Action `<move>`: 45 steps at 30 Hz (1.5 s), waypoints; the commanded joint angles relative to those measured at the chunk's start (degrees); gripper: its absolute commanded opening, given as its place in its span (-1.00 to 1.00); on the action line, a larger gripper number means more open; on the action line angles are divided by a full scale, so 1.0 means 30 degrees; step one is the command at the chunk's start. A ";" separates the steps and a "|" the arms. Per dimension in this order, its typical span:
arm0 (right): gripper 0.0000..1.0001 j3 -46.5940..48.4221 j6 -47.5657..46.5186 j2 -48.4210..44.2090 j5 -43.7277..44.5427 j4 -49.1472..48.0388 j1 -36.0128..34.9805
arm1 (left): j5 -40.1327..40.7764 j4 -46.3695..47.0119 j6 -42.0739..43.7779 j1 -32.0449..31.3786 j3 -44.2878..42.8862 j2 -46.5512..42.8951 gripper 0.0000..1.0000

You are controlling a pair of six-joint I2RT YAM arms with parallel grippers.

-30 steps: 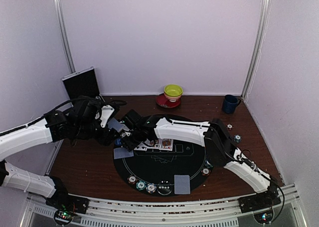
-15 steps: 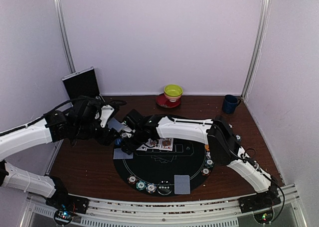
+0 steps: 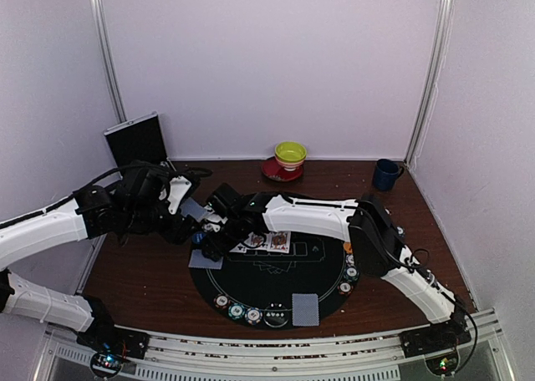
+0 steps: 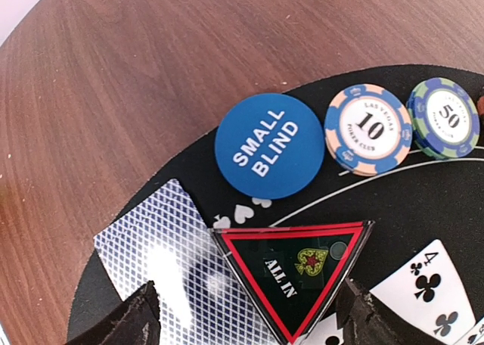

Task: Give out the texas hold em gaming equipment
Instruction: Place the all-in button in the small blind area, then pick up the poker card from the face-down deck piles.

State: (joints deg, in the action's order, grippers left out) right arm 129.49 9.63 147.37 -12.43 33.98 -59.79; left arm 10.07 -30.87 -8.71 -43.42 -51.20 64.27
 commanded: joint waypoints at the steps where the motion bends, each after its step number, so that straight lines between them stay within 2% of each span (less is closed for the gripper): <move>1: 0.64 0.0781 0.0020 -0.0762 -0.0198 0.0237 -0.0191 | -0.0030 0.1089 -0.0029 0.0161 0.0104 -0.0356 0.26; 7: 0.74 0.0660 -0.0732 -0.2267 0.0917 0.0613 0.0234 | -0.0132 0.1090 0.0054 0.0168 0.0089 -0.0205 0.26; 12: 1.00 -0.0167 -0.1832 -0.4508 0.1283 0.0953 0.0928 | -0.0355 0.1075 0.0112 0.0174 0.0053 -0.0078 0.26; 20: 1.00 -0.2881 -0.2969 -0.7905 0.2494 0.1175 0.2327 | -0.0713 0.1077 0.0245 0.0172 -0.0207 0.0201 0.26; 26: 1.00 -0.5827 -0.2950 -0.9823 0.1539 0.0589 0.3755 | -0.1239 0.1091 0.0334 0.0122 -0.0561 0.0807 0.26; 31: 1.00 -0.7263 -0.2767 -1.1018 -0.0804 0.0207 0.4913 | -0.1450 0.0976 0.0573 -0.0330 -0.1334 0.1448 0.26; 36: 1.00 -0.8294 -0.1862 -1.1893 -0.5935 -0.0567 0.5956 | -0.1231 0.0468 0.0715 -0.1376 -0.2528 0.2600 0.26; 40: 1.00 -1.0114 -0.0049 -1.2745 -1.1006 -0.2718 0.6468 | -0.1285 0.0476 0.1032 -0.2084 -0.3432 0.3576 0.26; 45: 1.00 -1.1893 0.2280 -1.3505 -1.3850 -0.5443 0.6512 | -0.1465 0.0466 0.1528 -0.2846 -0.4380 0.4907 0.26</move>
State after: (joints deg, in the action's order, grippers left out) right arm 97.14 9.82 109.65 -41.95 26.41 -40.23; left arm 6.46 -30.57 -6.07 -50.57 -61.28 76.77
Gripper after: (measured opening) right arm 0.999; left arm 0.632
